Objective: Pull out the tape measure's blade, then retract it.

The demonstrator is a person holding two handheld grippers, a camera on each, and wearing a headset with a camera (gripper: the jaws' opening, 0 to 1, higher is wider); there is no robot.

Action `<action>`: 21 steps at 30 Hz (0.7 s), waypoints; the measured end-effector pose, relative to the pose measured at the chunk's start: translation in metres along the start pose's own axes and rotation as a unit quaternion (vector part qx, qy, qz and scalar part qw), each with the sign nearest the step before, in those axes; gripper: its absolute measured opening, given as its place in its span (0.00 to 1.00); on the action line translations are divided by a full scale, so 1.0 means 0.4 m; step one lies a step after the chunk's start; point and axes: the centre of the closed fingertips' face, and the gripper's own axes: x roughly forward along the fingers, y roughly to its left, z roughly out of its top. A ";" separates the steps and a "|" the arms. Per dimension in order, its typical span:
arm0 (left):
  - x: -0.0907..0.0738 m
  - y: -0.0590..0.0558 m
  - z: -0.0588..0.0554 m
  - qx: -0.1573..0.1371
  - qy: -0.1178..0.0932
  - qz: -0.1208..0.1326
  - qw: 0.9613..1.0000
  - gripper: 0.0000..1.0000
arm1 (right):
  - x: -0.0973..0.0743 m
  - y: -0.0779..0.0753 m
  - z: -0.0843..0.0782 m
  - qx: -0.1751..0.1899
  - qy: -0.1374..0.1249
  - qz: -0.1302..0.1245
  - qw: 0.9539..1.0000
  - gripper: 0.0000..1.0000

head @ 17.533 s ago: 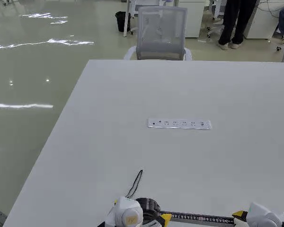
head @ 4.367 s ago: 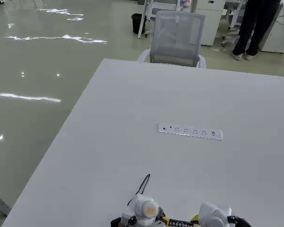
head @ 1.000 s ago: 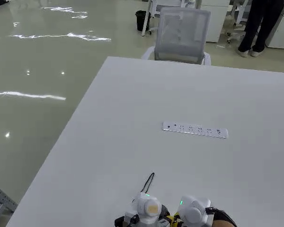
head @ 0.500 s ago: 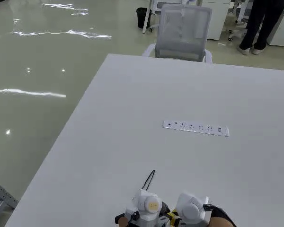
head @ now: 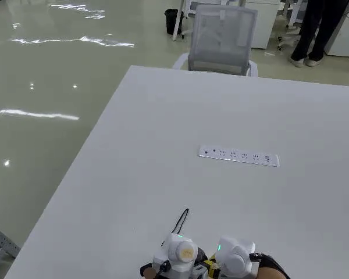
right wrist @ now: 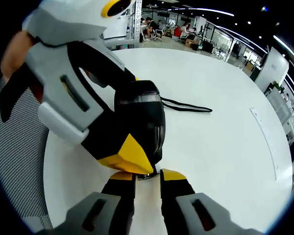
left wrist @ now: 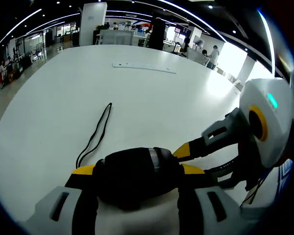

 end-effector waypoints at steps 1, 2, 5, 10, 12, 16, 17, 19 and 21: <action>-0.001 0.002 0.001 -0.003 0.000 0.000 1.000 0.63 | -0.002 -0.004 -0.001 0.002 0.001 -0.003 1.000 0.21; -0.001 0.002 0.001 -0.005 0.001 0.001 1.000 0.63 | -0.005 -0.007 -0.002 0.001 0.002 -0.007 1.000 0.23; -0.003 0.003 0.003 -0.015 0.003 0.007 1.000 0.64 | -0.007 -0.017 -0.006 0.001 0.003 -0.015 1.000 0.30; -0.001 0.004 0.001 -0.020 0.004 0.011 1.000 0.64 | -0.015 -0.023 -0.014 0.005 0.004 -0.023 1.000 0.40; -0.002 0.004 0.002 -0.020 0.002 0.011 1.000 0.64 | -0.017 -0.024 -0.017 0.009 0.003 -0.024 1.000 0.42; -0.003 0.003 0.001 -0.018 0.002 0.011 1.000 0.64 | -0.019 -0.025 -0.020 0.011 0.005 -0.027 1.000 0.45; -0.004 0.003 0.001 -0.017 0.002 0.011 1.000 0.64 | -0.019 -0.024 -0.020 0.013 0.005 -0.027 1.000 0.47; -0.001 0.002 -0.001 -0.009 0.003 0.011 1.000 0.64 | -0.019 -0.025 -0.020 0.015 0.003 -0.029 0.999 0.51; -0.001 0.001 -0.003 0.001 0.006 0.011 1.000 0.65 | -0.018 -0.025 -0.022 0.018 0.002 -0.030 0.999 0.52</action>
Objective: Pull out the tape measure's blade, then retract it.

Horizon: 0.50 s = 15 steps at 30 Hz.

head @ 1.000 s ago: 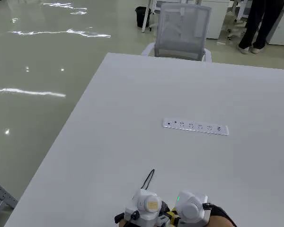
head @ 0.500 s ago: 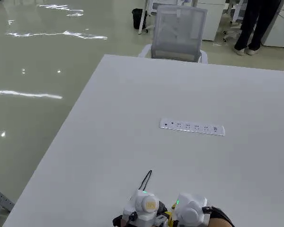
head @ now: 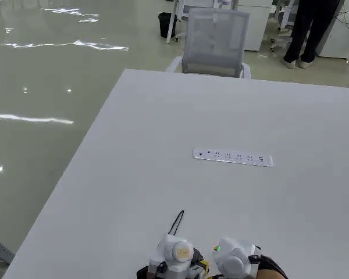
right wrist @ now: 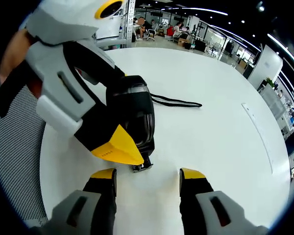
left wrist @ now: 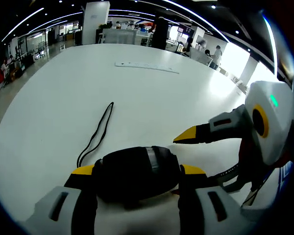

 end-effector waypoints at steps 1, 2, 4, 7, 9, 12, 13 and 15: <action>-0.001 0.000 0.000 0.003 0.000 0.000 1.000 0.65 | -0.001 0.000 0.000 0.001 0.000 0.000 1.000 0.53; -0.002 -0.001 0.000 0.006 0.001 0.000 1.000 0.64 | -0.002 -0.001 0.000 0.002 0.000 -0.001 1.000 0.54; -0.003 0.000 0.000 0.009 0.002 0.000 1.000 0.64 | -0.005 -0.002 -0.001 0.004 0.000 -0.003 1.000 0.56; -0.004 0.000 0.000 0.011 0.004 -0.001 1.000 0.64 | -0.005 -0.002 -0.002 0.009 -0.001 -0.004 1.000 0.60; -0.004 0.000 0.000 0.011 0.004 -0.002 1.000 0.64 | -0.005 -0.001 0.001 0.014 -0.003 -0.003 1.000 0.63; -0.005 0.001 0.000 0.013 0.005 -0.004 1.000 0.64 | -0.002 0.003 0.004 0.020 -0.005 0.000 1.000 0.66; -0.006 0.001 0.000 0.013 0.005 -0.004 1.000 0.64 | 0.000 0.005 0.005 0.021 -0.006 0.002 1.000 0.67; -0.006 0.001 0.000 0.013 0.006 -0.005 1.000 0.64 | 0.003 0.014 0.012 0.026 -0.009 0.007 1.000 0.71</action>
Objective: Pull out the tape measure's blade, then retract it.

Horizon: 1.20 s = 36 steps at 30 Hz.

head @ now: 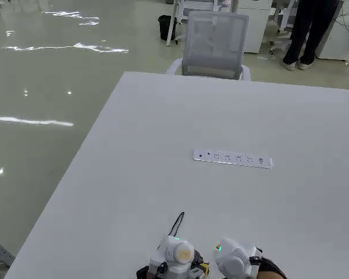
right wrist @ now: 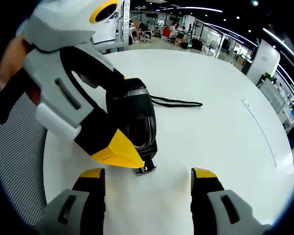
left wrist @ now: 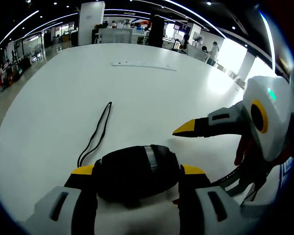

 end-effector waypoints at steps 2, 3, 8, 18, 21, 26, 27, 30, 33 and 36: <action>0.002 0.000 0.000 0.000 0.001 -0.003 1.000 0.64 | 0.004 0.008 0.010 0.000 -0.007 0.005 1.000 0.75; 0.003 0.000 0.000 0.001 0.002 -0.005 1.000 0.64 | 0.004 0.009 0.018 -0.003 -0.014 0.003 1.000 0.77; 0.001 0.002 0.004 0.004 0.004 -0.015 1.000 0.64 | 0.008 0.007 0.067 0.016 -0.052 0.002 0.999 0.97; -0.044 -0.037 0.104 0.041 -0.057 -0.066 0.995 0.93 | -0.018 0.005 0.048 0.031 -0.042 -0.011 0.999 1.00; -0.070 -0.018 0.115 0.068 -0.076 -0.066 0.993 0.99 | -0.048 -0.011 0.063 0.045 -0.063 -0.028 0.997 1.00; -0.112 -0.006 0.126 0.120 -0.092 -0.091 0.984 0.99 | -0.095 -0.031 0.076 0.064 -0.089 -0.056 0.992 1.00; -0.123 -0.004 0.134 0.142 -0.105 -0.094 0.980 0.99 | -0.106 -0.033 0.077 0.067 -0.095 -0.060 0.991 1.00; -0.150 -0.001 0.144 0.141 -0.121 -0.115 0.976 0.99 | -0.128 -0.041 0.073 0.081 -0.108 -0.073 0.988 1.00; -0.182 -0.013 0.150 0.104 -0.138 -0.165 0.971 0.99 | -0.165 -0.049 0.079 0.107 -0.133 -0.091 0.981 1.00; -0.221 0.000 0.153 0.109 -0.168 -0.185 0.962 0.99 | -0.196 -0.042 0.067 0.116 -0.144 -0.095 0.978 1.00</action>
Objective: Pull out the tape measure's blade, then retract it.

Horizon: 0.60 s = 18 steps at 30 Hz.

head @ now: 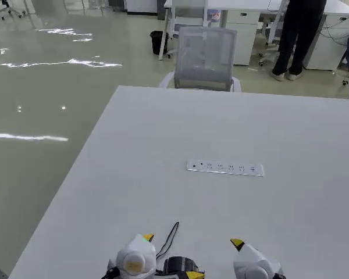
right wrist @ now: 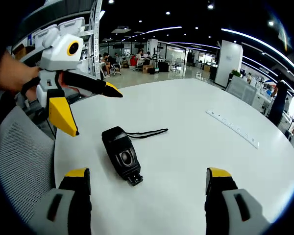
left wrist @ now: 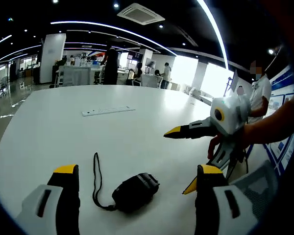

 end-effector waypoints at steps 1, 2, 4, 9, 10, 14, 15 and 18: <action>-0.018 0.011 -0.005 0.000 -0.004 0.005 1.000 0.99 | -0.014 -0.002 -0.003 0.000 -0.006 -0.005 1.000 1.00; -0.027 0.020 -0.011 -0.001 -0.005 0.008 1.000 0.99 | -0.022 -0.003 -0.008 0.000 -0.007 -0.007 1.000 1.00; -0.050 0.039 -0.025 -0.004 -0.006 0.013 1.000 0.99 | -0.042 -0.008 -0.020 0.011 -0.013 -0.014 1.000 1.00; -0.102 0.059 -0.057 -0.004 -0.006 0.003 1.000 0.99 | -0.092 -0.014 -0.054 0.048 -0.029 -0.033 0.998 1.00; -0.112 0.062 -0.059 -0.001 -0.007 0.004 1.000 0.99 | -0.102 -0.013 -0.060 0.053 -0.032 -0.036 0.997 1.00; -0.160 0.084 -0.078 -0.011 -0.013 0.010 1.000 0.99 | -0.148 -0.005 -0.098 0.052 -0.040 -0.044 0.997 0.99; -0.169 0.086 -0.084 -0.004 -0.013 0.010 1.000 0.99 | -0.158 -0.005 -0.104 0.052 -0.042 -0.047 0.997 0.99; -0.199 0.092 -0.112 0.006 -0.005 0.009 1.000 0.99 | -0.187 -0.005 -0.126 0.059 -0.041 -0.050 0.996 0.99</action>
